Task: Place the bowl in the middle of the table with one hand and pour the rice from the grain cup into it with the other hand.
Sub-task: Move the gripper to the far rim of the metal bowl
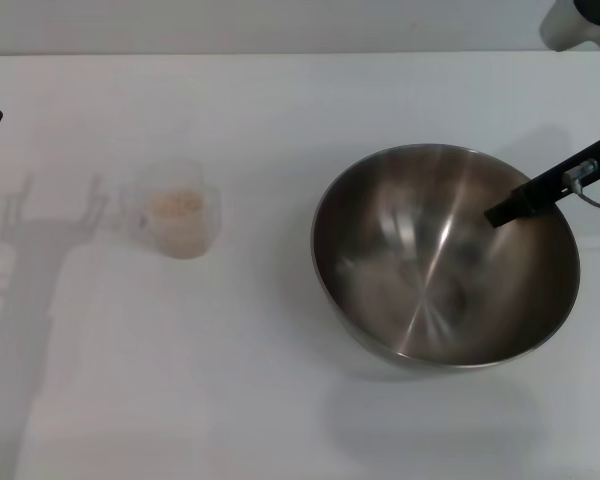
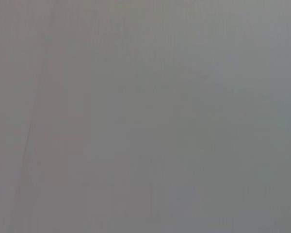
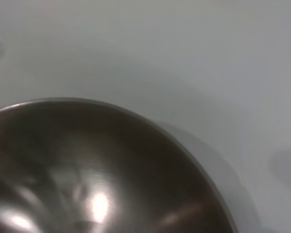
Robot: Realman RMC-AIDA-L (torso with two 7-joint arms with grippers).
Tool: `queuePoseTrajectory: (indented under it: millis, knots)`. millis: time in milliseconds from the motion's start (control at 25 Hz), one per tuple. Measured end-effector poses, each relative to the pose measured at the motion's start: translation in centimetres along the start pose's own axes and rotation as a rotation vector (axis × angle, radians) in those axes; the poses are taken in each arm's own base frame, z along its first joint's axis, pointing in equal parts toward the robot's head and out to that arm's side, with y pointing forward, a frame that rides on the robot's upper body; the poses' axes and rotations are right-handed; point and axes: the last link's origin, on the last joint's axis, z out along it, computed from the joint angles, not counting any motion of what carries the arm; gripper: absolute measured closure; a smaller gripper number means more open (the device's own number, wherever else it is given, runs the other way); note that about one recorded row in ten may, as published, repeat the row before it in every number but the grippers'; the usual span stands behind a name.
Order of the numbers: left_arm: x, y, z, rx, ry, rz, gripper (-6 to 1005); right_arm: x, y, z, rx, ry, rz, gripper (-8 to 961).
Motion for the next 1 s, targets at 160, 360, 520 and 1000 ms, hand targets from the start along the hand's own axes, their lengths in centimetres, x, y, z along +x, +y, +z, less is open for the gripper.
queuePoseTrajectory:
  millis: [160, 360, 520, 1000]
  knots:
    - [0.0, 0.0, 0.0, 0.000, 0.001, 0.000, 167, 0.0, 0.1, 0.0, -0.003, -0.001, -0.004, 344]
    - [0.0, 0.0, -0.1, 0.001, 0.001, 0.001, 167, -0.1, 0.4, 0.1, -0.015, -0.010, -0.016, 543]
    - [0.0, 0.0, -0.1, 0.002, 0.001, 0.000, 167, -0.2, 0.7, 0.1, -0.033, -0.021, -0.024, 779]
    - [0.1, 0.0, -0.1, 0.003, 0.004, -0.001, 167, -0.9, 0.3, -1.2, -0.022, -0.079, -0.018, 925]
